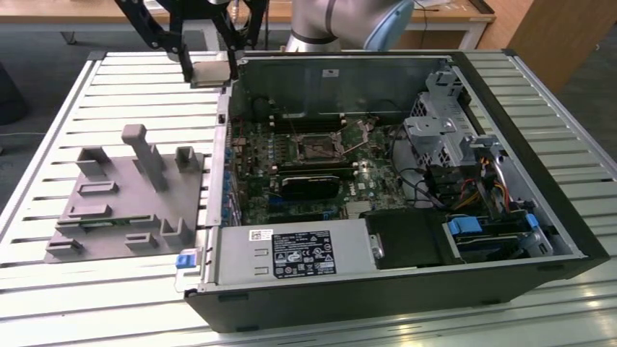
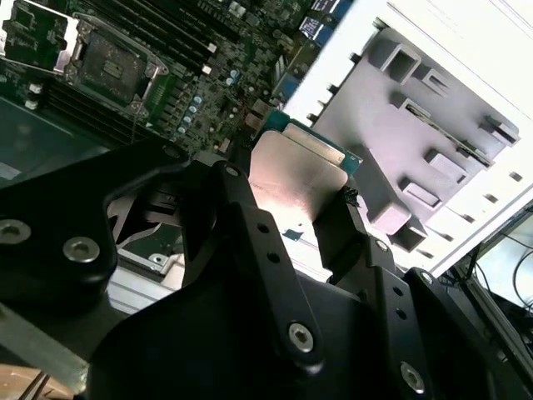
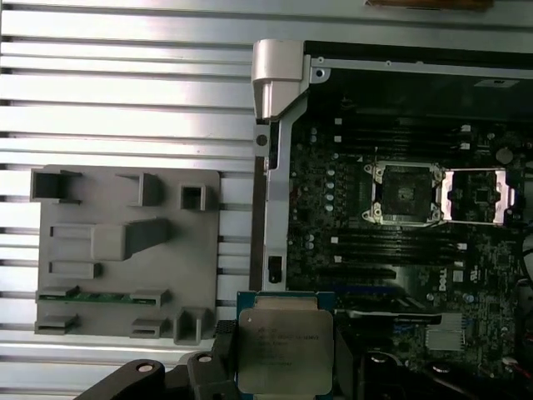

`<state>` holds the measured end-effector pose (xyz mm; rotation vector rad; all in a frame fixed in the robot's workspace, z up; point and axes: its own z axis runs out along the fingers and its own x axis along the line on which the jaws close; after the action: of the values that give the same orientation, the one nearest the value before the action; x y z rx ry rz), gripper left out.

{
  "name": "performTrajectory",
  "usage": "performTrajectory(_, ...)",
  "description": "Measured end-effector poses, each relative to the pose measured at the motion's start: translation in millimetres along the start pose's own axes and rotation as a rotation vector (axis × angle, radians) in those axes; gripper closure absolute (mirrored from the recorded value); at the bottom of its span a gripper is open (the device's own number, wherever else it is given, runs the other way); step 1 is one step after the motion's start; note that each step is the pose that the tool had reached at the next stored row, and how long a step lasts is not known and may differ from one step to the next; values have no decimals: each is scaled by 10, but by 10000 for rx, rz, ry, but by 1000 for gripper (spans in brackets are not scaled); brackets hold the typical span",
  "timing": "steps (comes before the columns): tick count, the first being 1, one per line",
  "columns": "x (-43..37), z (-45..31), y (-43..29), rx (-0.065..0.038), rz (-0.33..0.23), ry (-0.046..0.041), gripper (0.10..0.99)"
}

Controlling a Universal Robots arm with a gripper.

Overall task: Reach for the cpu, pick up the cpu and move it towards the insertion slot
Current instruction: 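Pick up the cpu and move it towards the insertion slot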

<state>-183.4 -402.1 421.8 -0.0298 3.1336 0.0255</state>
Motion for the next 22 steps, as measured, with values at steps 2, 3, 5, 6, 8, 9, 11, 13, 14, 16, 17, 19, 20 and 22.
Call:
performTrajectory(2,-44,0,-1,0,1,0,541)
performTrajectory(3,-67,1,-1,0,0,0,541)
performTrajectory(5,-114,1,-2,0,-1,0,541)
performTrajectory(6,-139,1,-3,0,-1,0,541)
performTrajectory(8,-186,1,-4,0,0,0,541)
performTrajectory(9,-210,1,-4,0,1,0,541)
performTrajectory(11,-259,2,-5,1,0,1,541)
performTrajectory(13,-306,2,-6,0,-1,0,541)
performTrajectory(14,-330,2,-6,0,0,0,541)
performTrajectory(16,-377,3,-7,0,1,0,541)
performTrajectory(17,-402,3,-8,0,-1,0,541)
performTrajectory(19,-451,4,-9,0,-1,0,541)
performTrajectory(20,-474,4,-9,0,-1,0,541)
performTrajectory(22,-519,4,-10,0,1,0,541)
